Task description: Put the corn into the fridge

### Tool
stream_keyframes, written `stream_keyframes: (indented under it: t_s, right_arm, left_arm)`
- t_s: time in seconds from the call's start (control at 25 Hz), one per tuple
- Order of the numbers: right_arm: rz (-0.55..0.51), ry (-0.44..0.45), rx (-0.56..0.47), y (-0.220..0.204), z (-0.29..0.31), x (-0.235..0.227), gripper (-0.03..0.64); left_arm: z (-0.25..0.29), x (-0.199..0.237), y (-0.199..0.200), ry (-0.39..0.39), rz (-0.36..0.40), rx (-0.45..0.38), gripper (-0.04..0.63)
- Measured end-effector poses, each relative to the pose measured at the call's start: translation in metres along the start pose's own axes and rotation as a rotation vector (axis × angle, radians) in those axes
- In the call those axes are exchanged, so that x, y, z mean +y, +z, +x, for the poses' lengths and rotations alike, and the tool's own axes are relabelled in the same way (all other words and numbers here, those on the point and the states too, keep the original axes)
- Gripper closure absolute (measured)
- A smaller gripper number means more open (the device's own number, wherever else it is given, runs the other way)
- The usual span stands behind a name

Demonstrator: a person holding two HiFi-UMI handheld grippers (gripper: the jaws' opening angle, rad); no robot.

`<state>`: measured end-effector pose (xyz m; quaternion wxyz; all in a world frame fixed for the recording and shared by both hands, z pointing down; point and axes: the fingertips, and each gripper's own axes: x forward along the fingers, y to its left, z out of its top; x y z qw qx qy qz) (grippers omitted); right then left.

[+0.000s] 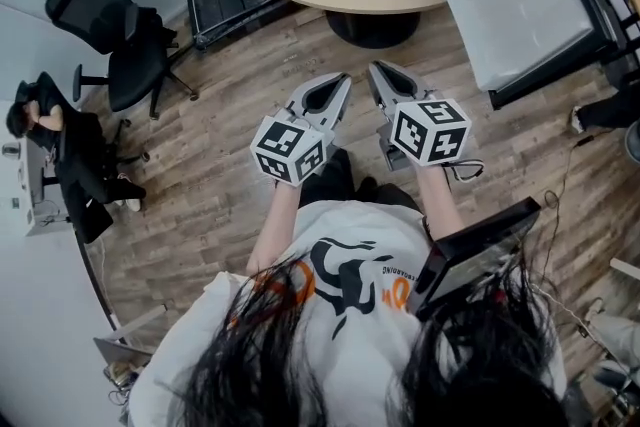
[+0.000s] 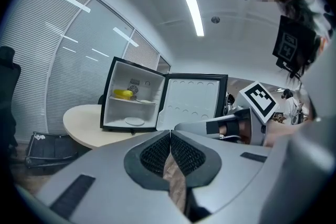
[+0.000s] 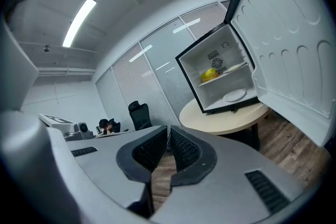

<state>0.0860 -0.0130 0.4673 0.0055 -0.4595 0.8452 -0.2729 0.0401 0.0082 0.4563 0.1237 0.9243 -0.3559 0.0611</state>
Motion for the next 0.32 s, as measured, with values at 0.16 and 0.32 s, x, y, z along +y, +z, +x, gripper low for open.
stream_keyframes:
  t_s: [0.16, 0.32]
  right_arm:
    - [0.010, -0.006, -0.007, 0.003, -0.003, -0.005, 0.586]
    - [0.000, -0.004, -0.012, 0.012, -0.004, -0.014, 0.586]
  left_arm:
    - [0.006, -0.005, 0.000, -0.012, 0.004, 0.014, 0.584]
    - [0.016, -0.007, 0.003, -0.006, 0.003, 0.006, 0.584]
